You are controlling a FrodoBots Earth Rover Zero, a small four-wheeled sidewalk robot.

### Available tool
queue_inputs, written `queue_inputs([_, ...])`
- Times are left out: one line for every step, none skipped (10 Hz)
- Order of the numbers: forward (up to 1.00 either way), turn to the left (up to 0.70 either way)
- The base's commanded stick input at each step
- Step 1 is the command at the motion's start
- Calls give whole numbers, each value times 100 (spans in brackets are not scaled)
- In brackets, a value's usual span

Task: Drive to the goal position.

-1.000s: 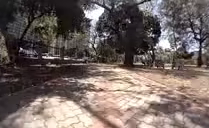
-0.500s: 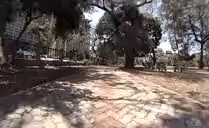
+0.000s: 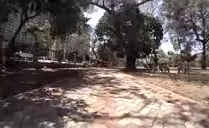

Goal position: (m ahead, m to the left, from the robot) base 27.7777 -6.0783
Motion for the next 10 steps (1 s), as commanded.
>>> queue_inputs([100,0])
queue_inputs([100,0])
queue_inputs([100,0])
queue_inputs([100,0])
queue_inputs([100,0])
queue_inputs([100,0])
queue_inputs([100,0])
queue_inputs([100,0])
queue_inputs([100,0])
queue_inputs([100,0])
